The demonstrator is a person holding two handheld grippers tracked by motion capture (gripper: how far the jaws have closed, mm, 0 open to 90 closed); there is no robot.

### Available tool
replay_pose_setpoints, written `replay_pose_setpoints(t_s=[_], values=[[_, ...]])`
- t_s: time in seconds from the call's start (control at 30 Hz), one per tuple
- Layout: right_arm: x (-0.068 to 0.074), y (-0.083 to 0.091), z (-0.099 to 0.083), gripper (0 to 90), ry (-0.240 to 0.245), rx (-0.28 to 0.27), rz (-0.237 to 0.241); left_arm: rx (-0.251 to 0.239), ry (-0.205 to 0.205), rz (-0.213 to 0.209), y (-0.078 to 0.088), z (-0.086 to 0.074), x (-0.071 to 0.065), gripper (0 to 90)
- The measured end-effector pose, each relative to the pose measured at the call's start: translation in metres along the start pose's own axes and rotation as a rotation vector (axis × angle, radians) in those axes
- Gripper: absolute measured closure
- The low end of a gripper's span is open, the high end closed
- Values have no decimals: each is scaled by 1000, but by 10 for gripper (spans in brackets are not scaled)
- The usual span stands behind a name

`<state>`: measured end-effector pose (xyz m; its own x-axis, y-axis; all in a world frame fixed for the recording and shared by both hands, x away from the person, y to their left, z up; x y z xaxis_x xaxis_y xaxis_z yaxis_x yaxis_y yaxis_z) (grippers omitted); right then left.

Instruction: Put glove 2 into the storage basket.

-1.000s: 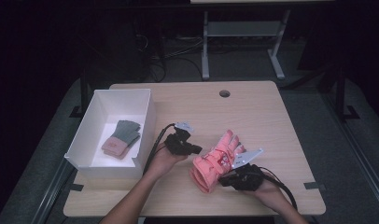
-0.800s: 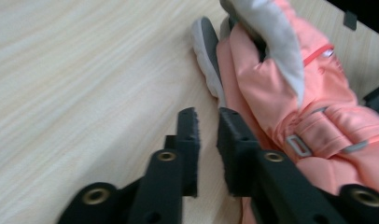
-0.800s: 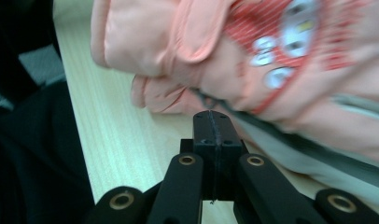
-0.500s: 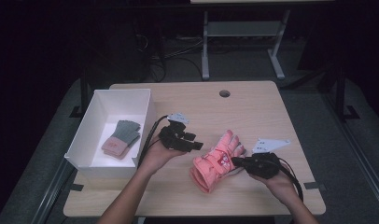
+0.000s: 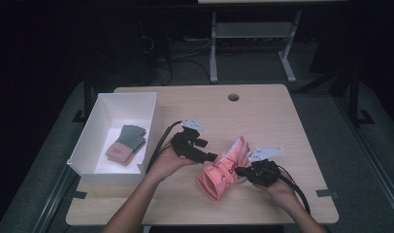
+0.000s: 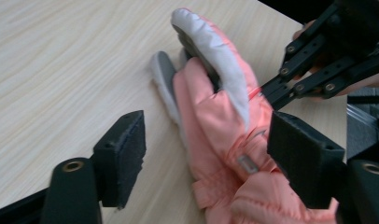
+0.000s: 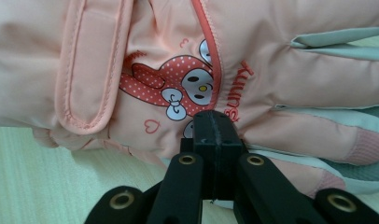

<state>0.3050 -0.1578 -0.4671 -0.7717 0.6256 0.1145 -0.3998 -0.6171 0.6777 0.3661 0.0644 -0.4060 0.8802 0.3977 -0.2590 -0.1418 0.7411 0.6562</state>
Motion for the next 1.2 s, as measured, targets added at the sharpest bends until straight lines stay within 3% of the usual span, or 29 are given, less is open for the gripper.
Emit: replay_pose_setpoints(t_s=[0.07, 0.27, 0.43, 0.7, 1.03, 1.17, 1.2], values=[[0, -2, -1, 900, 11, 8, -5, 23, -18, -26, -8, 5, -4, 232], [1, -5, -2, 900, 12, 22, -12, 88, -34, -50, -34, 10, -5, 191], [2, -7, -2, 900, 16, 25, -16, 125, -18, -76, -56, 8, -1, 181], [2, -8, -4, 900, 20, 31, -20, 174, 46, -116, -76, -1, 1, 150], [2, -11, -4, 900, 27, 44, -24, 235, 144, -195, -91, -15, 10, 130], [1, -11, -5, 900, 29, 43, -23, 245, 137, -204, -92, -14, 9, 132], [1, -11, -5, 900, 29, 42, -24, 237, 151, -240, -93, -15, 8, 152]])
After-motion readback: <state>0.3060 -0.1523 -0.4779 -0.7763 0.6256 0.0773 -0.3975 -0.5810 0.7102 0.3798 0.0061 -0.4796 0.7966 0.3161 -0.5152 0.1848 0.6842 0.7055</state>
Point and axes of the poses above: each handheld gripper's, and its own axes: y roughly backward along the jaws, z roughly out of its top, x roughly to its left, the point moved 3 cm from there along -y, roughly forward along the jaws, and after that the axes turned 1 degree about -z, right-handed, at the moved point
